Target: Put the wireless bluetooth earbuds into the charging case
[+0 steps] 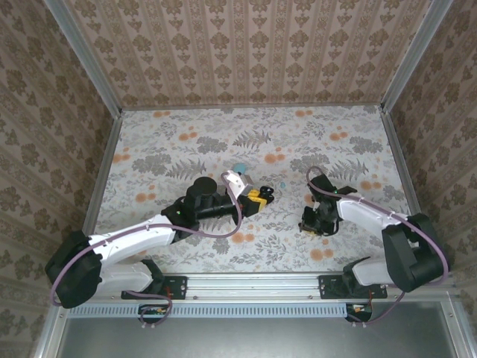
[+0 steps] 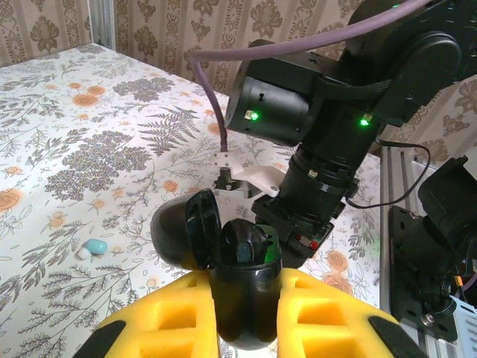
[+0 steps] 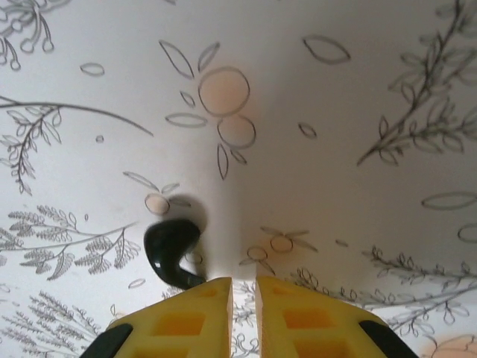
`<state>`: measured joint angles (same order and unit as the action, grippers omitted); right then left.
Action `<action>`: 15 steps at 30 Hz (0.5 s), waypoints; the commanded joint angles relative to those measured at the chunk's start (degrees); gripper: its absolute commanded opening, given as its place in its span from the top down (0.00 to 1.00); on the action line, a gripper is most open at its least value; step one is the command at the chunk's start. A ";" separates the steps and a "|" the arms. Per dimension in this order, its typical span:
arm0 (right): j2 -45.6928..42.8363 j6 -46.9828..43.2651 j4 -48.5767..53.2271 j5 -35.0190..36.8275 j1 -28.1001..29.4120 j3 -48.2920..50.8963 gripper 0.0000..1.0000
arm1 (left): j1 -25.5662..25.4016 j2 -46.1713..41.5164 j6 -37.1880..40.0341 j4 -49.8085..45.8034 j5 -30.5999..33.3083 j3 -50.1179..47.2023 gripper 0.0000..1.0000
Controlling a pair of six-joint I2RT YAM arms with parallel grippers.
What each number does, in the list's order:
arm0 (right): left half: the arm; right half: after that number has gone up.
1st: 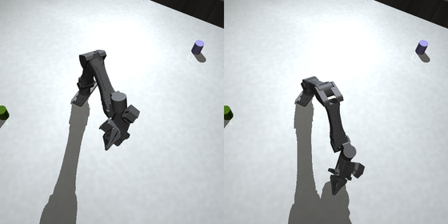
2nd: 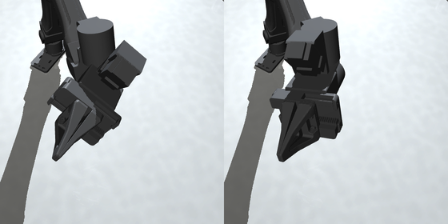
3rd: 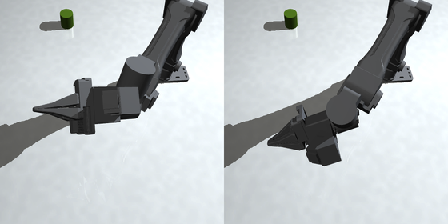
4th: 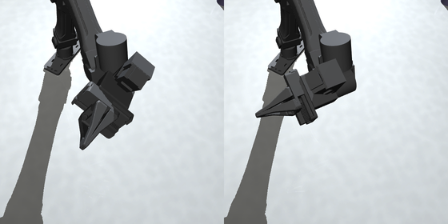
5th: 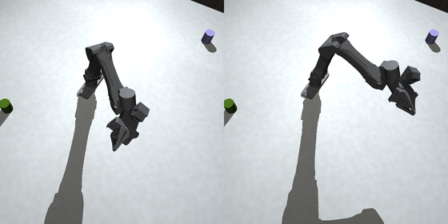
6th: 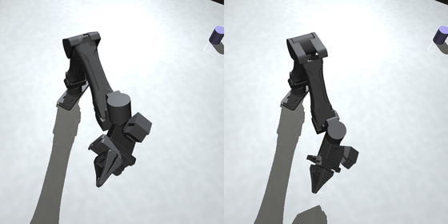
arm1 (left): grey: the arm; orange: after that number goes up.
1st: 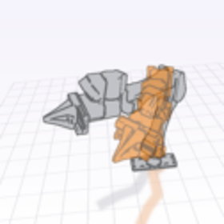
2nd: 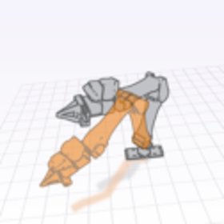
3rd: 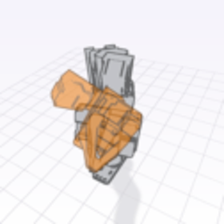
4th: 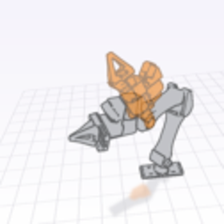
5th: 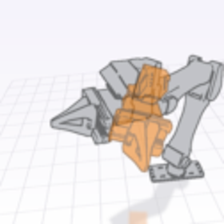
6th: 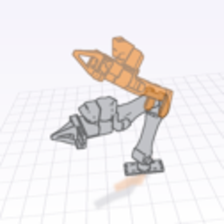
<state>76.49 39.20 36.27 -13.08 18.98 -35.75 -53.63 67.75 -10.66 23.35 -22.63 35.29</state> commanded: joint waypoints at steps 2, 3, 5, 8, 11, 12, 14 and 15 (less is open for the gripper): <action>-3.92 2.76 2.32 -1.22 -0.10 1.36 0.83 | -0.44 -1.38 0.76 0.99 0.04 0.34 1.00; -4.98 2.85 2.83 -0.77 -0.11 1.23 0.83 | -0.50 -1.60 0.77 0.93 0.04 0.26 1.00; -7.06 3.07 3.50 -0.21 -0.16 0.70 0.83 | -0.45 -1.95 0.81 0.86 0.18 0.06 1.00; -10.02 3.44 3.35 0.40 -0.10 -0.23 0.82 | -0.45 -2.51 0.93 0.55 0.48 -0.21 1.00; -11.02 2.82 2.13 0.48 -0.10 -1.32 0.77 | -0.50 -2.97 1.07 0.44 1.00 -0.55 1.00; -10.87 2.06 1.45 -0.10 -0.16 -1.71 0.75 | -0.49 -3.13 1.08 0.39 1.22 -0.57 1.00; -10.29 0.88 0.68 -0.50 -0.09 -2.37 0.72 | -0.46 -3.23 1.08 0.33 1.36 -0.57 1.00; -9.80 0.22 0.39 -0.59 -0.09 -2.68 0.71 | -0.47 -3.23 1.08 0.29 1.45 -0.62 1.00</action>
<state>66.28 40.64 37.36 -13.39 18.98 -36.60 -53.60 65.73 -10.66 23.14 -21.98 35.27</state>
